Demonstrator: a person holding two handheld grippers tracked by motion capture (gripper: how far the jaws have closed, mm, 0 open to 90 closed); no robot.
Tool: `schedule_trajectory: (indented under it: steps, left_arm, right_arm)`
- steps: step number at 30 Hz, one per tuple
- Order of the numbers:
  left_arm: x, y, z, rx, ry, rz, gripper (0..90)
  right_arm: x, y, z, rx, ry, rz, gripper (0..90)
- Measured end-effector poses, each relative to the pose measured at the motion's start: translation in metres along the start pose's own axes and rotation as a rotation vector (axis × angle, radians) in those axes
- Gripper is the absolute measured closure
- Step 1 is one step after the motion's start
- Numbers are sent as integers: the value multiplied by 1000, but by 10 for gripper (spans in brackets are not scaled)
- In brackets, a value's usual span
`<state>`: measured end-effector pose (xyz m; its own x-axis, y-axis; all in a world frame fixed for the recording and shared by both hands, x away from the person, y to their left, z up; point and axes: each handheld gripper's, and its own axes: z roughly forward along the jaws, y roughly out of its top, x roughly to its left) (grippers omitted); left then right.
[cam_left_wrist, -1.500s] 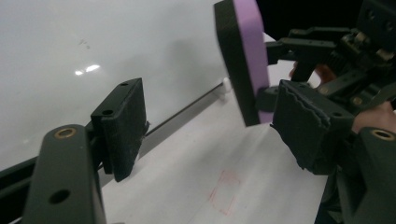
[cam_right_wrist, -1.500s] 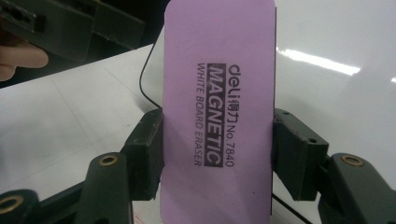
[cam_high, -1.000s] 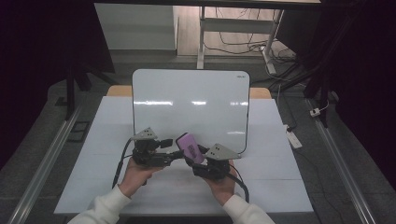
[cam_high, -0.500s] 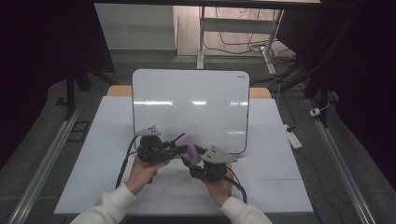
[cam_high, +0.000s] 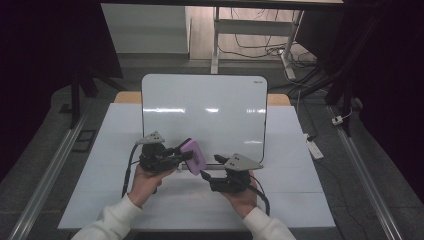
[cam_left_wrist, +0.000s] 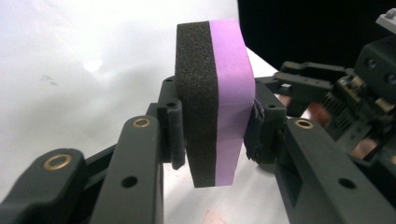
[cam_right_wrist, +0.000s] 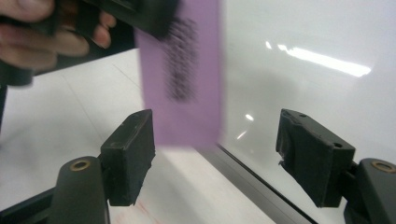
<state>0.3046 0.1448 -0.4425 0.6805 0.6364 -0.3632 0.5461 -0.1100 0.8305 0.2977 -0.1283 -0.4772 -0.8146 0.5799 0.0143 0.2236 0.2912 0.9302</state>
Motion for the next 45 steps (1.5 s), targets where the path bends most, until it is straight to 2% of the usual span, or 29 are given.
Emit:
schedule_trajectory:
  steps: [3, 5, 11, 17, 21, 25, 27, 33, 41, 45]
  left_arm:
    - [2, 2, -7, -6, 23, 12, 630]
    - [3, 3, -12, -10, 33, 16, 630]
    - [9, 9, -26, -19, 81, 22, 629]
    - [19, 19, -48, -51, 153, 23, 629]
    - [29, 25, -64, -77, 187, 4, 628]
    - [37, 32, -74, -101, 206, -12, 628]
    - [39, 38, -77, -107, 215, -17, 628]
    - [43, 60, -79, -93, 254, 3, 627]
    - [47, 94, -81, -70, 324, 20, 626]
    - [50, 106, -80, -69, 349, 17, 626]
  right_arm:
    - [-13, -3, -15, 15, -30, -1, 277]
    - [-23, -6, -26, 19, -72, -8, 278]
    - [-52, -17, -61, 36, -182, 8, 278]
    - [-75, -34, -97, 50, -297, 40, 279]
    - [-88, -44, -113, 54, -346, 74, 280]
    - [-95, -51, -117, 64, -352, 101, 285]
    - [-96, -53, -115, 72, -349, 98, 285]
    - [-93, -52, -108, 91, -330, 66, 285]
    - [-91, -54, -105, 100, -322, 65, 285]
    - [-91, -54, -105, 102, -320, 68, 285]
